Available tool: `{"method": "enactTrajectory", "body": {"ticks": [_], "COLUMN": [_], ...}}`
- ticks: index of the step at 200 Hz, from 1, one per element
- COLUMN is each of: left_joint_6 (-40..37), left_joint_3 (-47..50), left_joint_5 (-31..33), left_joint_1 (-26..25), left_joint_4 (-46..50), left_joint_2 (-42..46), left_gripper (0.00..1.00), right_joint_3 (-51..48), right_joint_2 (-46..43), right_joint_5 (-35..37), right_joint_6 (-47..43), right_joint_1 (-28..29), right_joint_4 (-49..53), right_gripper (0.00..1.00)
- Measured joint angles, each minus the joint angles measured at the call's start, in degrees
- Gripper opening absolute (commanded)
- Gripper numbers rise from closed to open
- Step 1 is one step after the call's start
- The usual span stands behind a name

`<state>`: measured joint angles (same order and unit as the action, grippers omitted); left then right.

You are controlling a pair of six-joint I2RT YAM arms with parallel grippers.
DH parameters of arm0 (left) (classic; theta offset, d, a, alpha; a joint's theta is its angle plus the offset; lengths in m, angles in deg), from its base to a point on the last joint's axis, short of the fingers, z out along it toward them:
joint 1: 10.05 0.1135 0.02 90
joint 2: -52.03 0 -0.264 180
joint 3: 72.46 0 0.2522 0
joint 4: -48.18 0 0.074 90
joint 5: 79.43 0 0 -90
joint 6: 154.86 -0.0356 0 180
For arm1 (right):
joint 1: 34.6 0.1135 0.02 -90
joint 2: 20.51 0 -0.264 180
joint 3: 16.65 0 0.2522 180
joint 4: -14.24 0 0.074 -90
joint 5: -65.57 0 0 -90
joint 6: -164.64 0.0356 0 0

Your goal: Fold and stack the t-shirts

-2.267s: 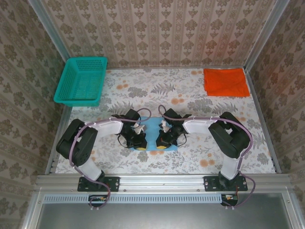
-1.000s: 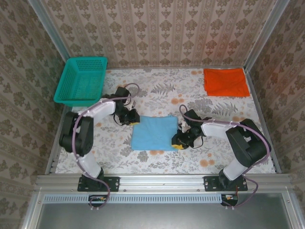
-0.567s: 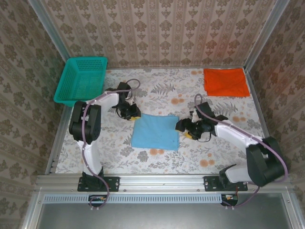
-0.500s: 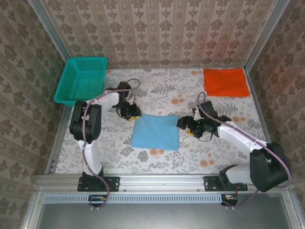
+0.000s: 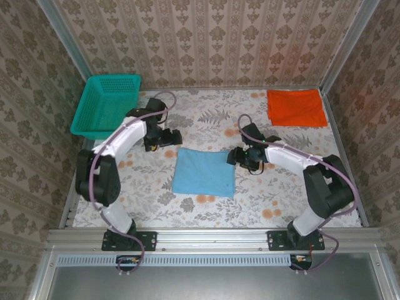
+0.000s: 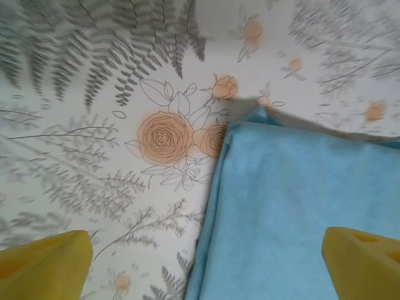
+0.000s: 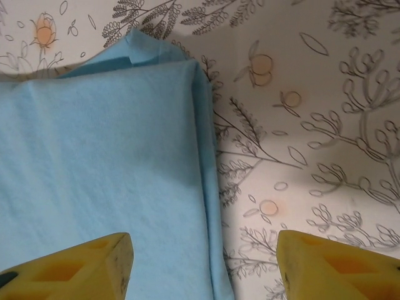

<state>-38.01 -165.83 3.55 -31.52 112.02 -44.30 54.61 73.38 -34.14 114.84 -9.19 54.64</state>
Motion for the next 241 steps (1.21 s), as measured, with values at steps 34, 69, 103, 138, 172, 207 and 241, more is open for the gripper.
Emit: {"method": "enactTrajectory", "body": {"ticks": [34, 69, 103, 138, 172, 207, 241], "left_joint_6": [-0.8, -0.9, -1.2, -1.2, -1.2, -1.2, -1.2], "left_joint_3": [0.0, 1.8, 2.0, 1.9, 1.7, 1.7, 1.7], "left_joint_5": [2.8, 3.5, 5.2, 7.6, 8.2, 8.1, 8.1], "left_joint_1": [-0.6, -0.6, 0.0, 1.4, 2.1, 2.6, 4.4], "left_joint_4": [2.7, 4.6, 5.3, 5.4, 5.7, 5.7, 5.7], "left_joint_2": [6.5, 10.6, 13.3, 13.7, 13.2, 12.7, 12.7], "left_gripper": [1.0, 1.0, 1.0, 1.0, 1.0, 1.0, 1.0], "right_joint_3": [4.4, 6.2, 9.9, 13.7, 19.6, 25.7, 32.5], "right_joint_2": [6.1, 10.1, 12.3, 15.3, 18.9, 21.7, 23.9], "right_joint_5": [3.6, 6.2, 7.4, 8.2, 10.9, 15.0, 18.6], "right_joint_6": [0.0, 0.4, 0.3, -0.5, -3.5, -8.9, -14.8], "right_joint_1": [2.9, 5.2, 7.3, 7.9, 7.0, 2.0, -3.6], "right_joint_4": [2.2, 3.8, 5.5, 6.7, 9.1, 11.1, 11.4], "right_gripper": [0.56, 0.45, 0.28, 0.09, 0.0, 0.0, 0.0]}}
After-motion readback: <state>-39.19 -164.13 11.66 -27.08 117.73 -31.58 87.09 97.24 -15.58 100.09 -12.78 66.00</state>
